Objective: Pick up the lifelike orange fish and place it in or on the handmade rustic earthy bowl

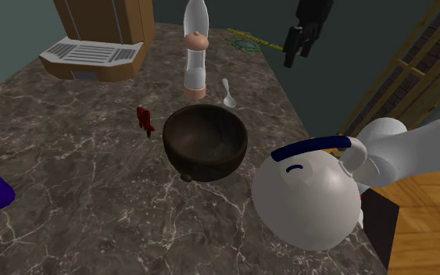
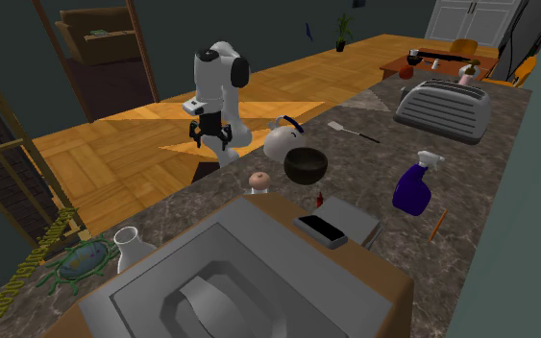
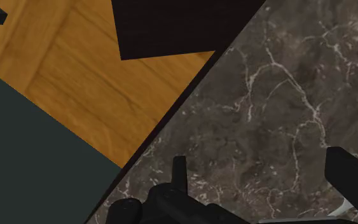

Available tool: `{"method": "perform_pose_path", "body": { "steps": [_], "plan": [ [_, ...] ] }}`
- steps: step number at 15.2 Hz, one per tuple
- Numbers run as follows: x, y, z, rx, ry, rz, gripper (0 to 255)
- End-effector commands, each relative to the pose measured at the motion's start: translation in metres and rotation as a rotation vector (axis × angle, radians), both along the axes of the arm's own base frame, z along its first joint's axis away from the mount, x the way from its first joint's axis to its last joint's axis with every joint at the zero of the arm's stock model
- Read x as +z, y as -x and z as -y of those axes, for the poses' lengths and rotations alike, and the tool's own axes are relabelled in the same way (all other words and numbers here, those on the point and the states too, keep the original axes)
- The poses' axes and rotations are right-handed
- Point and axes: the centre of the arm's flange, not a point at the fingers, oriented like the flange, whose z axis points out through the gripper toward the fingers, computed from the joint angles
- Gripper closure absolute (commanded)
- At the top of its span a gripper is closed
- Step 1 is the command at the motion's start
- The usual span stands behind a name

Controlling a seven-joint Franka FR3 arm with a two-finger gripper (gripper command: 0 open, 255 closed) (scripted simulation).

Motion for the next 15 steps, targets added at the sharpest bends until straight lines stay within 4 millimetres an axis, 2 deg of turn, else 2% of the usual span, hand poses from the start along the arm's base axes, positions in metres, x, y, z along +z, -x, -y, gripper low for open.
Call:
{"method": "perform_pose_path", "body": {
  "steps": [1,15],
  "plan": [
    [0.000,0.000,0.000,0.000,0.000,0.000,0],
    [-0.054,-0.087,-0.126,-0.044,-0.212,-0.068,0]
  ]
}}
